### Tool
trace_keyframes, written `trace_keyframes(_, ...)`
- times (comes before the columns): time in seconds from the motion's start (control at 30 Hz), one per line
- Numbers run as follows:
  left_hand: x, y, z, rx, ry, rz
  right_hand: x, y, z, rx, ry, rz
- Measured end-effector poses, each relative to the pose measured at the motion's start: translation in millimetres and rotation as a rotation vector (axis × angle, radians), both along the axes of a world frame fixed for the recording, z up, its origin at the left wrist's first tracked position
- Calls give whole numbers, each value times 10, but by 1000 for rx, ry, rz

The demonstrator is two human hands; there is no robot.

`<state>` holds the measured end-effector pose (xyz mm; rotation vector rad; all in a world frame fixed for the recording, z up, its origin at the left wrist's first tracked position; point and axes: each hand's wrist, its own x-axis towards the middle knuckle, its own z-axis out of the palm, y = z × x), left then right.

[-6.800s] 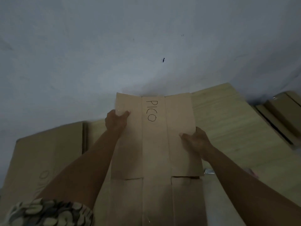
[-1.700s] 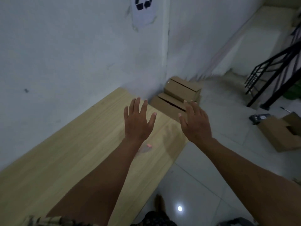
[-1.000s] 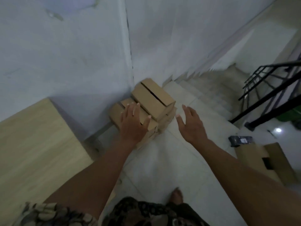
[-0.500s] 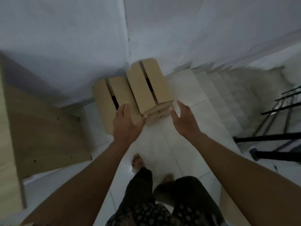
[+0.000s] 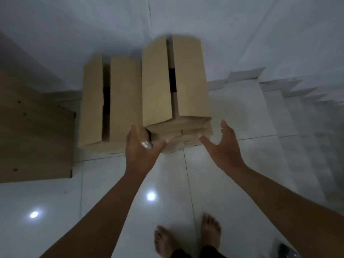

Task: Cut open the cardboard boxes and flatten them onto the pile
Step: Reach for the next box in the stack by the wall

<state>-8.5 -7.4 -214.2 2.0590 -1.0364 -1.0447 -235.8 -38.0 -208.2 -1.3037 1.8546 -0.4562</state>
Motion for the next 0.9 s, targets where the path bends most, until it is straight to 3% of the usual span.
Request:
trace_keyframes(0.2,-103,-325,-742,-171,64,96,41,-438,-916,-157,-201,22)
trace_keyframes(0.47,-116,-604,-1027,-299,81,117,61,-758,-1306,-321,-388,-64)
trace_keyframes(0.67,-199,-589,-704,-320,202,130,-47,-697,-965,-396,-397,-91)
trace_keyframes(0.9,-254,-478,236,-315,303,118,-78,-629,114,-446,-408,-127)
